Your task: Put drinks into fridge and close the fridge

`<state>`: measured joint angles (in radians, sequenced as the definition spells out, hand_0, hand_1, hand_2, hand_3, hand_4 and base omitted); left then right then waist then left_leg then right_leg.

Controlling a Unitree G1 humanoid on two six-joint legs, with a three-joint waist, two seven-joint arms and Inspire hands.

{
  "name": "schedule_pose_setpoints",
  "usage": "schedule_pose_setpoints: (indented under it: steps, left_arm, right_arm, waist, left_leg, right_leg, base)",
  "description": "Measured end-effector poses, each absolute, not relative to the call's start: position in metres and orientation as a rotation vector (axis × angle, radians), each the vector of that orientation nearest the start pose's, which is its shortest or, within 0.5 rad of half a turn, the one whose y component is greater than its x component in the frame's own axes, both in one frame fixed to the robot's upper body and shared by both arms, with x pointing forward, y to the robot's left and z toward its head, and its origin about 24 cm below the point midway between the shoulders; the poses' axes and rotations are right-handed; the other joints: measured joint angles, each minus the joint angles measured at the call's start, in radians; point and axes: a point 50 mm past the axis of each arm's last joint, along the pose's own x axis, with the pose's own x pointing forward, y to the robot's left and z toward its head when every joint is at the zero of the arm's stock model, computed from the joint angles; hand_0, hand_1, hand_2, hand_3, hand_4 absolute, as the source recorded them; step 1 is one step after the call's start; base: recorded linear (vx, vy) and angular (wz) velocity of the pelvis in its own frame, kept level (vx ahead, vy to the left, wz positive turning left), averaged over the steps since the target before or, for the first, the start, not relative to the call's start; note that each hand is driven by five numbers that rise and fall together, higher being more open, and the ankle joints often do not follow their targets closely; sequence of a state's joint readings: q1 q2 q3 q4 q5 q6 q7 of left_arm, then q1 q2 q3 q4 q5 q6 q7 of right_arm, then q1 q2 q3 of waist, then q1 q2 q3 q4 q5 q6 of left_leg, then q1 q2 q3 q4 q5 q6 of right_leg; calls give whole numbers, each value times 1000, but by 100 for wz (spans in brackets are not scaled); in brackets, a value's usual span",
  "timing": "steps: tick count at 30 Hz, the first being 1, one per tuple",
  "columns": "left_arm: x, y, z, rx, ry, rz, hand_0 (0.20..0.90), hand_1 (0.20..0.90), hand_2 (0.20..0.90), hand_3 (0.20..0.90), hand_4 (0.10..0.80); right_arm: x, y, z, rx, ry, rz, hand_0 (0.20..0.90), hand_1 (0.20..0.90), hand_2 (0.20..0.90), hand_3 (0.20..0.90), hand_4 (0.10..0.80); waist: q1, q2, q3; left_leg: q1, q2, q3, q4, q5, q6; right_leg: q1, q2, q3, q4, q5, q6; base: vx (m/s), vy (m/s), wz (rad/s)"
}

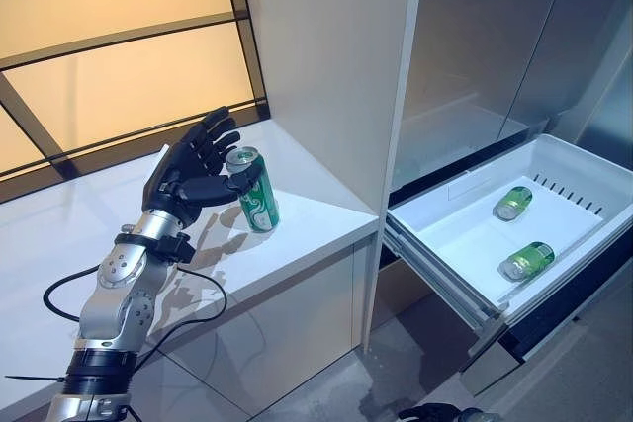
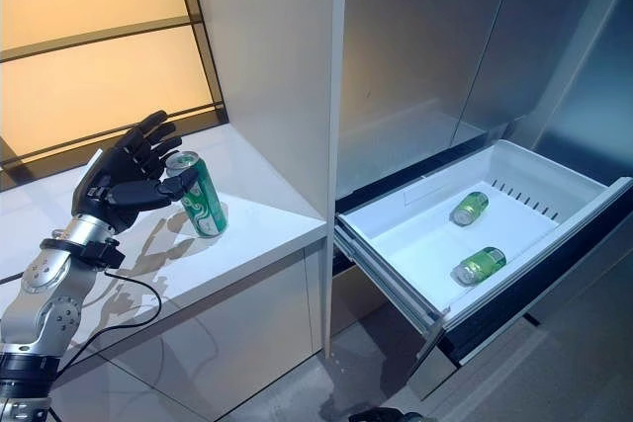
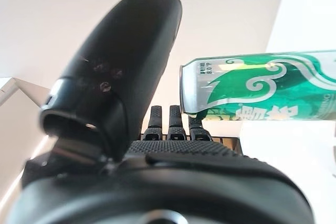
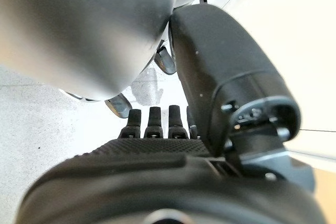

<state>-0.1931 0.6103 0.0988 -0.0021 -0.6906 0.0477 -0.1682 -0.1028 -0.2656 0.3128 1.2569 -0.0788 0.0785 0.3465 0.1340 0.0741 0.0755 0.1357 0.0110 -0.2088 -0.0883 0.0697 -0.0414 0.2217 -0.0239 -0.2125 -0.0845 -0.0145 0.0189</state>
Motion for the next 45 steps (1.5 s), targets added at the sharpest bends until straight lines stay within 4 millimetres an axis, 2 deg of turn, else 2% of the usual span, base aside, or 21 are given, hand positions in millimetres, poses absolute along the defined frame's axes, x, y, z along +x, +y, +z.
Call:
schedule_pose_setpoints:
  steps: [8, 16, 36, 37, 38, 40, 41, 45]
  left_arm:
    - [285, 256, 137, -33, -172, -151, 900, 900, 900, 900, 800]
    - [286, 265, 120, -40, -82, -112, 900, 900, 900, 900, 800]
    - [287, 272, 109, -30, -32, -75, 900, 900, 900, 900, 800]
    - [287, 272, 109, -30, -30, -75, 846, 846, 846, 837, 737]
    - [287, 272, 108, -30, -29, -74, 594, 594, 594, 543, 443]
    - [287, 272, 108, -30, -29, -74, 582, 582, 582, 529, 429]
    - [287, 272, 108, -30, -29, -73, 300, 300, 300, 200, 100]
    - [287, 273, 107, -32, -24, -65, 300, 300, 300, 200, 100]
  right_arm:
    - [108, -218, -159, -301, 1335, 424, 900, 900, 900, 900, 800]
    - [111, -217, -158, -301, 1322, 425, 900, 900, 900, 900, 800]
    - [110, -215, -158, -296, 1316, 429, 900, 900, 900, 900, 800]
    - [110, -215, -158, -296, 1316, 429, 900, 900, 900, 900, 800]
    - [110, -215, -158, -296, 1316, 429, 900, 900, 900, 900, 800]
    - [110, -215, -158, -296, 1316, 429, 900, 900, 900, 900, 800]
    - [110, -215, -158, -296, 1317, 429, 900, 900, 900, 900, 800]
    - [108, -215, -159, -294, 1320, 428, 900, 900, 900, 900, 800]
  waist:
    - [-6, -1, 0]
    - [-30, -1, -1]
    - [-61, -25, -15]
    - [-61, -26, -15]
    - [-61, -26, -16]
    - [-61, -27, -16]
    - [-61, -27, -16]
    - [-62, -27, -16]
  left_leg:
    - [3, -2, 5, 3, -1, 2]
    - [5, 1, 29, -1, -3, 4]
    - [17, 1, 62, -2, -8, 10]
    - [18, 1, 63, -2, -8, 11]
    - [19, 0, 63, -2, -8, 11]
    - [20, 0, 63, -2, -8, 11]
    - [20, 0, 63, -2, -8, 11]
    - [20, 0, 69, -2, -9, 11]
  right_leg:
    - [0, -2, 4, 0, 1, -1]
    - [-7, -1, 28, 0, 5, 2]
    - [-9, -4, 61, 0, 12, 7]
    - [-9, -4, 62, 0, 14, 3]
    - [-10, -5, 62, 0, 14, 3]
    - [-12, -5, 62, 0, 15, 3]
    - [-12, -5, 63, 0, 15, 3]
    - [-14, -5, 69, 0, 16, 3]
  base:
    - [4, 1, 0]
    - [14, 7, -9]
    - [9, 7, -4]
    - [0, 0, 0]
    - [0, 0, 0]
    - [0, 0, 0]
    - [0, 0, 0]
    - [17, 4, -3]
